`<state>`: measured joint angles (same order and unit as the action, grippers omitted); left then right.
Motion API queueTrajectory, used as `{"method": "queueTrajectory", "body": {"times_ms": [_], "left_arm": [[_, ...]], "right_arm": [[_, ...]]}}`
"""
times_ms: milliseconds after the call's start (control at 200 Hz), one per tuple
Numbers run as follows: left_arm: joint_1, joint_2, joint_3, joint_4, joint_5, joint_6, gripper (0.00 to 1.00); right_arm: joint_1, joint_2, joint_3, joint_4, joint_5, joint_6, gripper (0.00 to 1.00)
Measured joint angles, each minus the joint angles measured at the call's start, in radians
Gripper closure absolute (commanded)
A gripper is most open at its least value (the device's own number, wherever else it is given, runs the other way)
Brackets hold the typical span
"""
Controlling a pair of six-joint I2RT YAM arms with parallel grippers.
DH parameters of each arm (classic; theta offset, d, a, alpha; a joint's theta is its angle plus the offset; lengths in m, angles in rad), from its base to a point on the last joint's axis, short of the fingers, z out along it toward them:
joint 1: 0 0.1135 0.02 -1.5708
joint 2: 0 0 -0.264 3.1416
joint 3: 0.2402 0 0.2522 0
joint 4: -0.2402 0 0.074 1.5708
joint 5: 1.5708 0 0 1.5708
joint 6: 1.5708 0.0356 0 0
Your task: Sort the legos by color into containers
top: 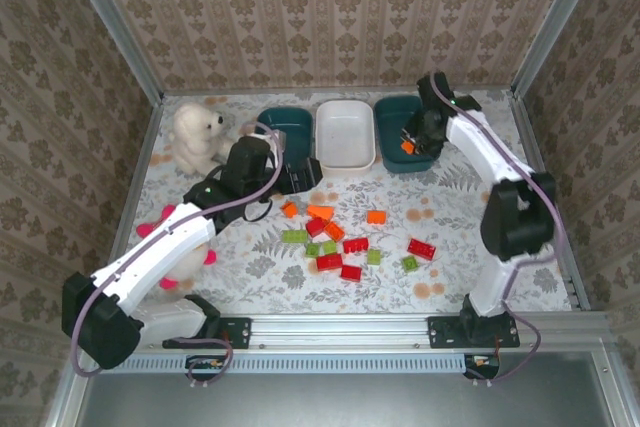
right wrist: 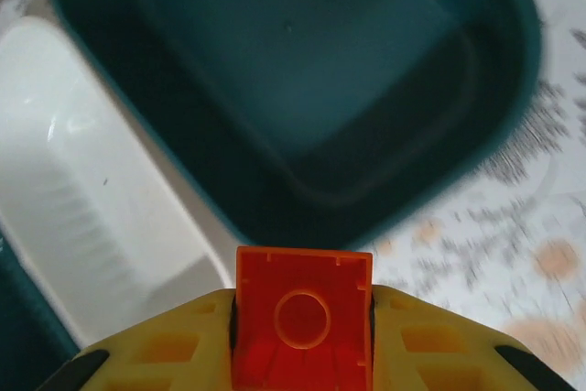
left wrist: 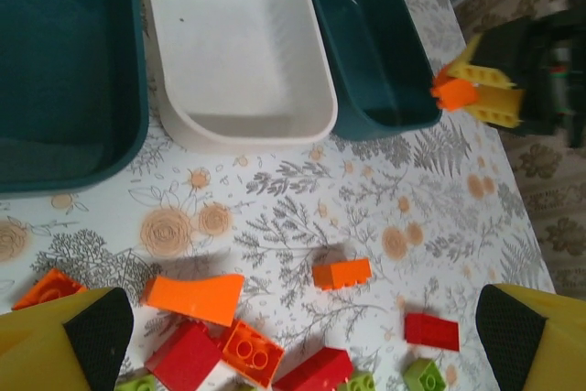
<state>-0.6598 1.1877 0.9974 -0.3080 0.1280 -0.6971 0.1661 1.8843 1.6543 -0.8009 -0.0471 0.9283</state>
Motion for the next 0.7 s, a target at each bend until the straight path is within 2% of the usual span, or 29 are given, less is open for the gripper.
{"method": "queueTrajectory", "body": {"times_ms": [155,315,460,700], "left_arm": [[0.023,0.044,0.039,-0.003,0.010,-0.003,0.00],[0.026,0.066,0.053,-0.009,0.012,-0.003,0.01],[0.026,0.067,0.053,-0.047,0.011,-0.003,0.02],[0.026,0.060,0.051,-0.101,0.010,-0.010,0.06]], "right_arm": [[-0.011,0.275,0.241,-0.035,-0.002,-0.056,0.69],[-0.031,0.439,0.430,-0.100,-0.001,-0.067,0.66],[-0.047,0.518,0.528,-0.154,-0.001,-0.066,0.57],[-0.060,0.546,0.558,-0.214,-0.002,-0.064,0.40]]}}
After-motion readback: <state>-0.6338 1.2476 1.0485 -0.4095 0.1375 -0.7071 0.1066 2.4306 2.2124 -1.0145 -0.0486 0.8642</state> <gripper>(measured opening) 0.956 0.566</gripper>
